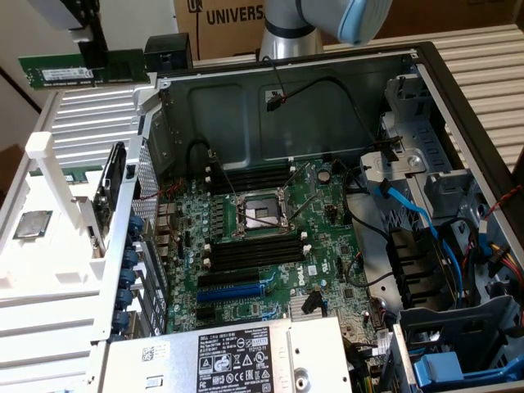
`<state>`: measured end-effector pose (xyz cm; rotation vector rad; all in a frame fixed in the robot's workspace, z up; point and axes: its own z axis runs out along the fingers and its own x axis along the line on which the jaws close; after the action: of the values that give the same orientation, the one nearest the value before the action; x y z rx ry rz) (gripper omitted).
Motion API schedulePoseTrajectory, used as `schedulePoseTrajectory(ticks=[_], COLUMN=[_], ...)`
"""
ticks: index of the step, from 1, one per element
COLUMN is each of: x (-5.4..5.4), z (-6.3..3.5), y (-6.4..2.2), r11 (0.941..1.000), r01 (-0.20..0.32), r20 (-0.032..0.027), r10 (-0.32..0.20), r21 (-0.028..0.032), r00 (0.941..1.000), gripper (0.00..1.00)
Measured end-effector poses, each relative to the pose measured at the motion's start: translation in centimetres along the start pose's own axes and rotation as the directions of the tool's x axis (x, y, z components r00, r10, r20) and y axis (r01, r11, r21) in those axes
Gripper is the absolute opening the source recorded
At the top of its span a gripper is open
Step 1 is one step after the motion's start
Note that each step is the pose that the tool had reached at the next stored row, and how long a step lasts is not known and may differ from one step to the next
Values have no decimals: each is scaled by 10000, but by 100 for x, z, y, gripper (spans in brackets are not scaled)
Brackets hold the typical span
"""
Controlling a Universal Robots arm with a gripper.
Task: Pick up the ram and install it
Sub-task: 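Pick up the ram and move it above insertion slot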
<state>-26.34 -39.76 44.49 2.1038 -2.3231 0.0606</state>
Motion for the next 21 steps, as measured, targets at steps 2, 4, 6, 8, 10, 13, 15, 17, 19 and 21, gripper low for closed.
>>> schedulePoseTrajectory(ticks=[2,4,6,8,10,13,15,17,19,21], x=[-9,-18,-31,-40,-49,-64,-86,-104,-123,-141], z=[2,4,6,8,10,14,30,45,61,76], y=[-90,-177,-316,-405,-497,-634,-768,-857,-949,-1036], r11=[10000,10000,10000,10000,10000,10000,10000,10000,10000,9999], r01=[10,23,33,40,49,58,63,66,67,70], r20=[-2,-3,-3,0,6,13,16,15,15,15], r10=[-10,-23,-33,-40,-49,-58,-63,-66,-67,-70], r21=[-17,-28,-31,-31,-34,-37,-49,-60,-70,-79], r00=[10000,10000,10000,10000,10000,10000,10000,10000,10000,10000], gripper=[13,13,13,13,13,13,13,13,13,13])
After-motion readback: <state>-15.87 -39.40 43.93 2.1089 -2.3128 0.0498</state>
